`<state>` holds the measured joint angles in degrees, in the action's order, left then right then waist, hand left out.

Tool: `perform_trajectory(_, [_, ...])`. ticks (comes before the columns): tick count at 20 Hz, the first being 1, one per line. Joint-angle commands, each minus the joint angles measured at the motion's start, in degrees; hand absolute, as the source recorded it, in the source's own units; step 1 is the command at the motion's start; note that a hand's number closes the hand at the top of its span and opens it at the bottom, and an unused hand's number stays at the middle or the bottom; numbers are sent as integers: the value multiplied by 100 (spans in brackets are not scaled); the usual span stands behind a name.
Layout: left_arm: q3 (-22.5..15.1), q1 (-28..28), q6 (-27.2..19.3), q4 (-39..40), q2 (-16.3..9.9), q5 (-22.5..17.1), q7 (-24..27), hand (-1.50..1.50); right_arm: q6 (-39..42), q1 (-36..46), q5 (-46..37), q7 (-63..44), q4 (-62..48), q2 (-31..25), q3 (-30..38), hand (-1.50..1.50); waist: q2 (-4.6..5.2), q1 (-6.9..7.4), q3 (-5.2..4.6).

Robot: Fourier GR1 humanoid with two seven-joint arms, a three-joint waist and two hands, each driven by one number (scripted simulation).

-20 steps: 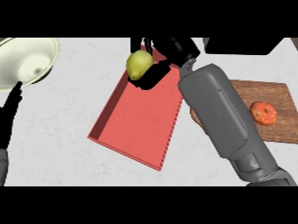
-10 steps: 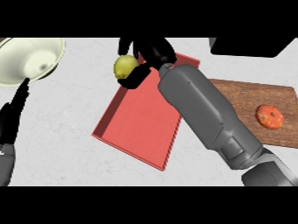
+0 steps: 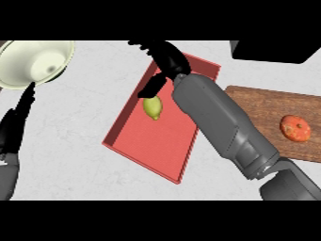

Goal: Pick the lemon from the cutting board and place it in the cardboard box

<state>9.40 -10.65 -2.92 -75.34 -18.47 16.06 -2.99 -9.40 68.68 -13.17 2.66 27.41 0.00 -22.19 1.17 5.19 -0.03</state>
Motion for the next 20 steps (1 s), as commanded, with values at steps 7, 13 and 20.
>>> perform_trajectory(7, [-23, -154, -124, -230, 90, 75, -409, 0, -818, 24, 1105, 1258, -142, 0, 590, -150, -33, -162, 10])
perform_trajectory(13, [154, 137, -76, -57, 14, -13, -171, 0, -200, 295, 1672, 1741, -435, -327, 1493, -150, -45, -311, 5])
perform_trajectory(20, [198, 329, -68, -267, -27, -2, -85, 0, 685, 13, 1881, 2130, -838, -1402, 1969, -150, -62, -359, 7])
